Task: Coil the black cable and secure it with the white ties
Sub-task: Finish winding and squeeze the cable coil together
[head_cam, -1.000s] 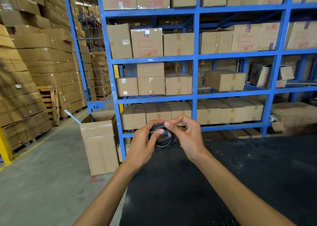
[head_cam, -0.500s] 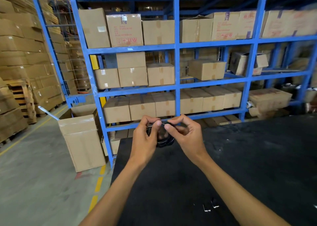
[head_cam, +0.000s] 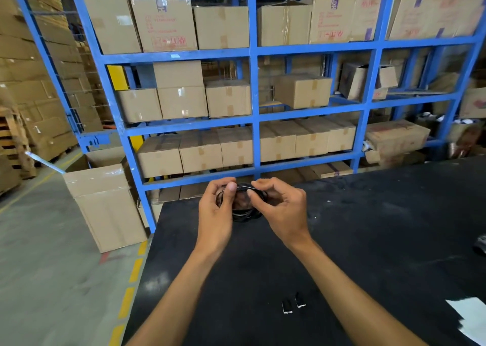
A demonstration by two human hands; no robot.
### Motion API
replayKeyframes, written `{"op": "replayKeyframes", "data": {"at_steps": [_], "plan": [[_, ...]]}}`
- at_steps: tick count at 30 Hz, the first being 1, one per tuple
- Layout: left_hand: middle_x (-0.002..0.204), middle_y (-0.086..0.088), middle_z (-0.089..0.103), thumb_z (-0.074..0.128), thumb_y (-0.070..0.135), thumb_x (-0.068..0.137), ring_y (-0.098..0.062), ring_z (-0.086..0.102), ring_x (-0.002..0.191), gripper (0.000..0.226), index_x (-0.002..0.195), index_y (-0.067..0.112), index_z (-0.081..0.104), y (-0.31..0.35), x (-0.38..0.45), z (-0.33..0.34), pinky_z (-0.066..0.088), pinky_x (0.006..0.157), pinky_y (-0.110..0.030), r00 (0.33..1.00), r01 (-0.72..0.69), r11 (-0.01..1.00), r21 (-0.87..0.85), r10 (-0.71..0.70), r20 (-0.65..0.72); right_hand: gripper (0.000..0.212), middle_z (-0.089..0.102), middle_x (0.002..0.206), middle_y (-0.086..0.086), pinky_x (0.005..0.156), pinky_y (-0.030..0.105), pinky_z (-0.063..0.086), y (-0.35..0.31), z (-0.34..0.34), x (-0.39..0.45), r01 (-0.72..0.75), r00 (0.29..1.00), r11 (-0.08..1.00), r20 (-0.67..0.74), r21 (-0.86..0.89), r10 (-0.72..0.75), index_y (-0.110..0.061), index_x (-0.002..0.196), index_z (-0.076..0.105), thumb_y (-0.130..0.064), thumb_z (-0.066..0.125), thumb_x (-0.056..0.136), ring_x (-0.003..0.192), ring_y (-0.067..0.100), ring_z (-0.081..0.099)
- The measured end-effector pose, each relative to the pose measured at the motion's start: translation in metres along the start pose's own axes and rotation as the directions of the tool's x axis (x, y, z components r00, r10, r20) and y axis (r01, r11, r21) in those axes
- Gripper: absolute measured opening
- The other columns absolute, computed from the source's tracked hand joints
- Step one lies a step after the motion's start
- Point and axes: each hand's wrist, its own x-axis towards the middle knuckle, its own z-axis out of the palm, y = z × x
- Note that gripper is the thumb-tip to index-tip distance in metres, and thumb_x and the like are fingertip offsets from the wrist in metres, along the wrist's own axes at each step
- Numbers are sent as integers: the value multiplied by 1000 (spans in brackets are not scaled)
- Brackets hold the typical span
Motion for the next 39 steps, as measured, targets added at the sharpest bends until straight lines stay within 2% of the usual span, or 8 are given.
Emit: {"op": "replayKeyframes", "data": {"at_steps": [3, 8, 14, 17, 25, 28, 33, 39], "plan": [[77, 1, 73, 52, 24, 97, -10, 69, 75, 20, 106, 13, 66, -11, 1, 7, 53, 72, -21, 990, 141, 985, -99, -140, 22, 17, 73, 93, -1, 78, 19, 58, 14, -7, 1, 39, 999, 999, -18, -35, -39, -1, 95, 74, -3, 78, 79, 86, 6, 73], [86, -7, 73, 52, 19, 97, -9, 66, 71, 24, 111, 8, 68, -19, 7, 11, 56, 68, -21, 911, 411, 824, -389, -377, 164, 21, 74, 93, 2, 78, 21, 60, 37, -13, -1, 37, 999, 998, -29, -57, -38, 1, 96, 75, -13, 75, 81, 86, 9, 73], [73, -4, 61, 54, 18, 91, -12, 57, 56, 27, 113, 4, 61, -30, 16, 12, 49, 85, -33, 839, 543, 656, -523, -425, 338, 22, 75, 95, 6, 79, 21, 60, 59, -15, 1, 83, 996, 993, -20, -78, -85, 2, 98, 74, -12, 74, 82, 87, 12, 74], [66, -3, 51, 52, 16, 89, -12, 45, 45, 18, 102, 5, 58, -39, 23, 19, 45, 79, -32, 832, 553, 609, -568, -439, 339, 21, 76, 94, 9, 80, 21, 60, 71, -14, -1, 60, 998, 996, -22, -65, -61, 1, 98, 75, -11, 74, 81, 87, 12, 74], [51, 5, 38, 40, 11, 100, -5, 29, 37, 17, 88, 9, 52, -64, 30, 40, 35, 42, -20, 927, 357, 840, -409, -371, 50, 24, 74, 88, -18, 83, 22, 59, 88, -3, -17, -299, 954, 931, 36, 211, 299, -13, 98, 74, 1, 78, 79, 90, 7, 73], [56, 3, 38, 41, 14, 100, -6, 29, 40, 17, 90, 10, 54, -74, 30, 37, 37, 45, -22, 921, 383, 838, -388, -381, 84, 24, 74, 92, -10, 84, 22, 58, 94, 0, -22, -352, 933, 905, 16, 240, 358, -11, 98, 74, 2, 78, 78, 90, 6, 73], [64, -3, 43, 36, 21, 102, -9, 31, 40, 22, 99, 6, 51, -84, 28, 34, 49, 54, -26, 878, 472, 716, -515, -435, 200, 20, 77, 91, 4, 78, 41, 62, 107, 3, -26, -386, 917, 892, -8, 237, 399, -10, 97, 76, -3, 79, 79, 76, 18, 73], [67, -2, 45, 40, 15, 101, -7, 34, 42, 15, 105, 6, 52, -92, 26, 31, 51, 58, -25, 881, 473, 759, -448, -413, 230, 18, 78, 92, 7, 76, 44, 61, 117, 4, -33, -387, 917, 894, -1, 227, 398, -10, 98, 76, -4, 79, 80, 75, 19, 74]]}}
